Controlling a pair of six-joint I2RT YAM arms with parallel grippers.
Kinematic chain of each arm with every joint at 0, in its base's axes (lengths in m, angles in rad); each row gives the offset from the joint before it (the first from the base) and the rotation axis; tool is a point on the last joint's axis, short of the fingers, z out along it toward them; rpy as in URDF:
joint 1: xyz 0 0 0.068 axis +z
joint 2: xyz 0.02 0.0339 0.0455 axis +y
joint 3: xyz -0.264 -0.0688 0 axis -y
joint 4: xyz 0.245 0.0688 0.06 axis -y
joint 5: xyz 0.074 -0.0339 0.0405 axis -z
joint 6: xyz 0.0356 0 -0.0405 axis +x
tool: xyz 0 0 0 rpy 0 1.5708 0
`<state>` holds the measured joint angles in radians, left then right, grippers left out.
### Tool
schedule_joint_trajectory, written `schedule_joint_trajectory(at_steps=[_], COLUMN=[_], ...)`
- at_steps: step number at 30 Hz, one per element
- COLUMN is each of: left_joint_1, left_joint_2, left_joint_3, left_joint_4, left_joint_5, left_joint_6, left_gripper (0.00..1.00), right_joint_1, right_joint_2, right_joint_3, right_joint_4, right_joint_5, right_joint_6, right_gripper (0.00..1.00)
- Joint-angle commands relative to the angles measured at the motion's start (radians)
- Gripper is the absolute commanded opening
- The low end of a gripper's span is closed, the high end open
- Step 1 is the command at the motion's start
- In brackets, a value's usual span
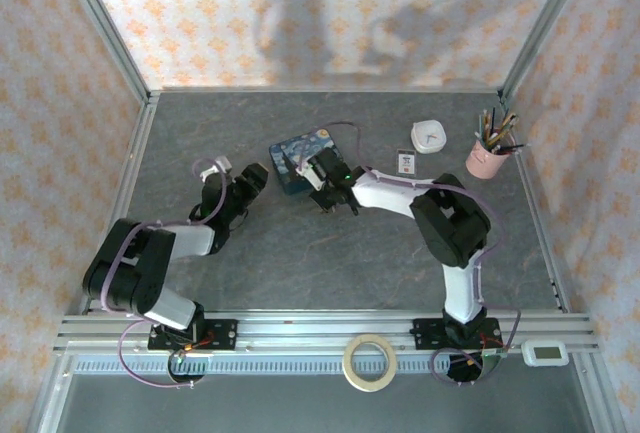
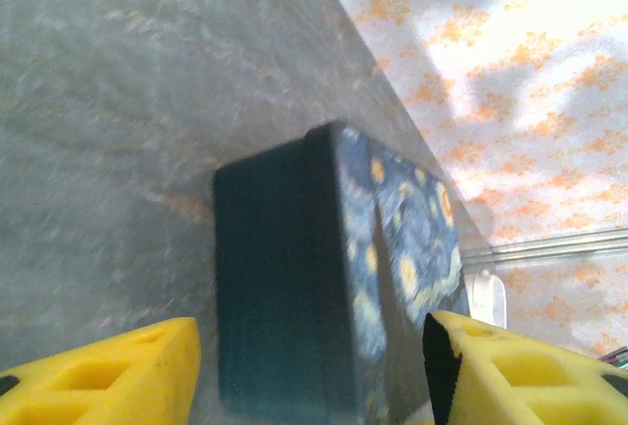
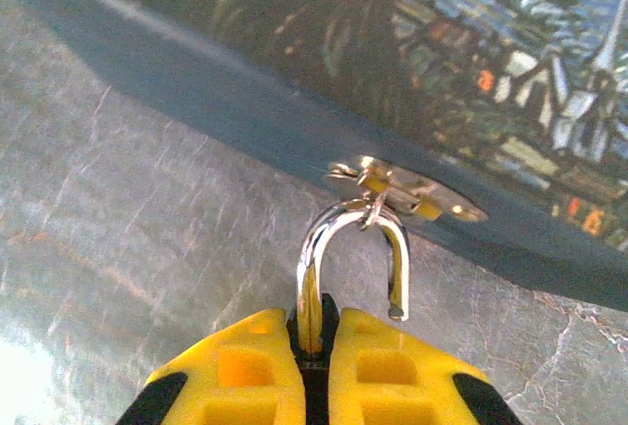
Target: Unlock a padlock with a key
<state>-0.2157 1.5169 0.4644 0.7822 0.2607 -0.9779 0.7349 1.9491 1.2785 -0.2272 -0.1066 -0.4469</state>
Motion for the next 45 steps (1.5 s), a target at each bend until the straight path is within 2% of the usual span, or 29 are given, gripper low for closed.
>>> schedule_joint_trajectory(at_steps=[1, 8, 17, 25, 30, 35, 39, 45], left_joint_1=[0.004, 0.004, 0.002, -0.001, -0.024, -0.034, -0.014, 0.055], left_joint_2=[0.056, 0.177, 0.262, 0.320, 0.325, 0.314, 0.273, 0.150], left_joint_3=[0.101, 0.175, 0.230, 0.279, 0.281, 0.268, 0.256, 0.234], left_joint_4=[0.023, 0.082, 0.084, 0.110, 0.129, 0.135, 0.109, 0.029], left_joint_5=[0.042, 0.131, 0.185, 0.241, 0.247, 0.231, 0.193, 0.124], left_joint_6=[0.064, 0.039, 0.058, 0.051, 0.037, 0.028, 0.045, 0.099], left_gripper=[0.60, 0.59, 0.57, 0.55, 0.54, 0.54, 0.55, 0.57], right_joint_1=[-0.012, -0.029, -0.029, -0.014, -0.005, -0.006, -0.011, -0.020], right_joint_2=[-0.050, -0.033, -0.011, 0.046, 0.090, 0.069, 0.015, -0.139], right_joint_3=[-0.012, -0.007, -0.004, 0.072, 0.142, 0.141, 0.103, -0.009], right_joint_4=[0.065, 0.053, 0.117, 0.113, 0.094, 0.110, 0.103, 0.120], right_joint_5=[-0.121, -0.156, -0.168, -0.194, -0.226, -0.266, -0.274, -0.332], right_joint_6=[-0.191, -0.396, -0.546, -0.587, -0.558, -0.521, -0.476, -0.313], right_gripper=[0.00, 0.00, 0.00, 0.00, 0.00, 0.00, 0.00, 0.00])
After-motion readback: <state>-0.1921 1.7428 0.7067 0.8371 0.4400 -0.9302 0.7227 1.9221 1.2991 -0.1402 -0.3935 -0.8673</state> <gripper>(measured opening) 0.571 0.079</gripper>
